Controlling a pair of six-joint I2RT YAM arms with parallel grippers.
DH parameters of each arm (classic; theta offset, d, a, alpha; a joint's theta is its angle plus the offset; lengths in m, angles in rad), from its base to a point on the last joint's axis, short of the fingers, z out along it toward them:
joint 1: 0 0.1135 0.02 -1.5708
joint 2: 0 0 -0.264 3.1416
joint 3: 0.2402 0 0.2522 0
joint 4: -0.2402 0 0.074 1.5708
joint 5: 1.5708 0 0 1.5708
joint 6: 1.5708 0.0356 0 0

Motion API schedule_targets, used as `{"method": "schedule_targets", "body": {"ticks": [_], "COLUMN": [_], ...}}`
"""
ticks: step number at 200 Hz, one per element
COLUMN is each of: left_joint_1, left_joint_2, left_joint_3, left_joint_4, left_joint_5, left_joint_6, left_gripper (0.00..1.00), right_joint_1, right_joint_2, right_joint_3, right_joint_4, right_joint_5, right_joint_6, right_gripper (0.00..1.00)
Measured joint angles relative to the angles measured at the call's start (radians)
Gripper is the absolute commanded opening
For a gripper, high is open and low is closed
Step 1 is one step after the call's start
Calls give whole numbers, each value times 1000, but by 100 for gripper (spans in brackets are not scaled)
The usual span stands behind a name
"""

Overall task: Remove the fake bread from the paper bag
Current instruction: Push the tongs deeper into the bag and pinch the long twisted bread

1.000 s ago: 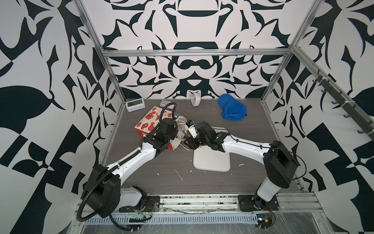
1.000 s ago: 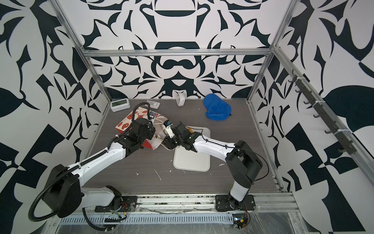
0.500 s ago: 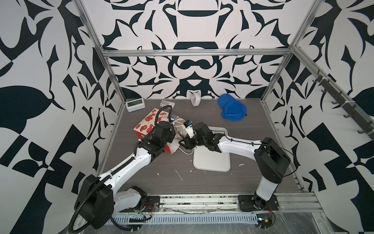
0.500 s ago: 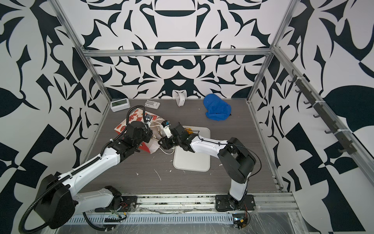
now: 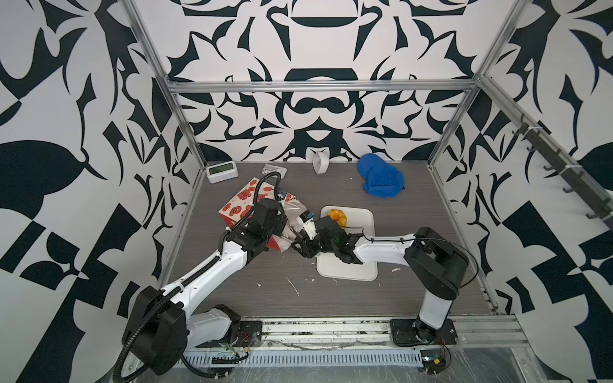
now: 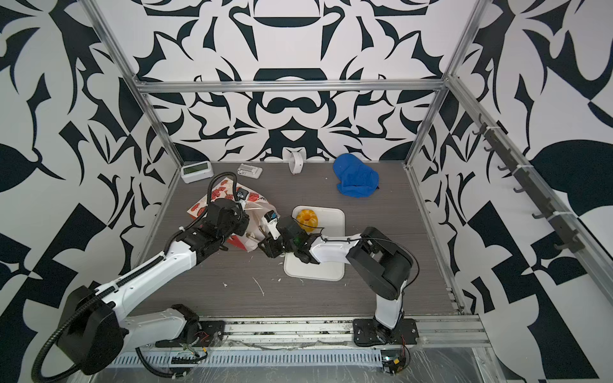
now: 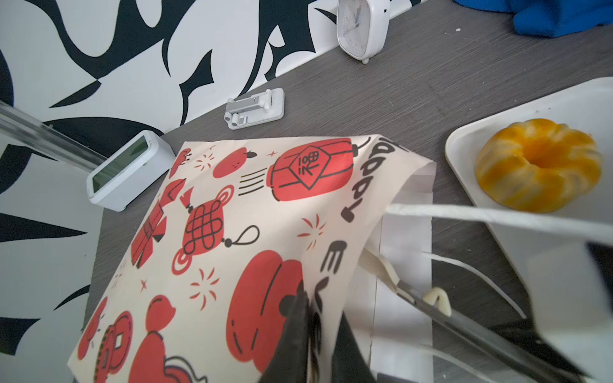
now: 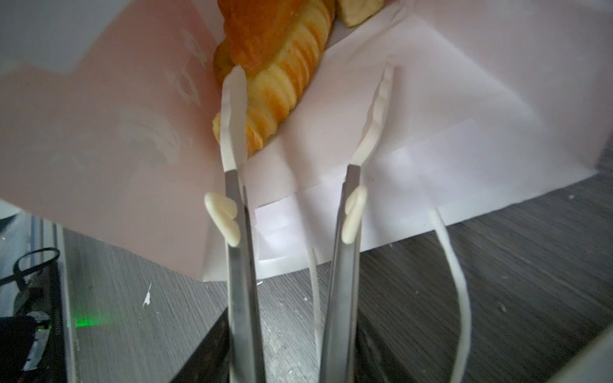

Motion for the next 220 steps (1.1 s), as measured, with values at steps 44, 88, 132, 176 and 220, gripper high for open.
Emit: {"method": "schedule_targets", "body": {"ticks": [44,88,132,176,220], "left_joint_1": [4,10,12,12,12], "left_joint_2": [-2,-19,-40,-46,-47], "left_joint_3": [2,2,2,2,2], "left_joint_4": [-9,-19,-22,-21,-21], "left_joint_5": [3,3,3,7,6], "left_joint_6": [-6,-6,-6,-6,-6], "left_gripper": [14,14,14,14,14], "right_joint_1": [35,41,44,45,45], "right_joint_2": [58,104,129,171,192], "right_joint_3": [12,95,177,275,301], "right_joint_4": [45,37,-12,-69,-121], "right_joint_5": [93,134,139,138,139], "right_joint_6": [-33,-61,-98,-131,-151], "right_gripper": [54,52,48,46,43]}}
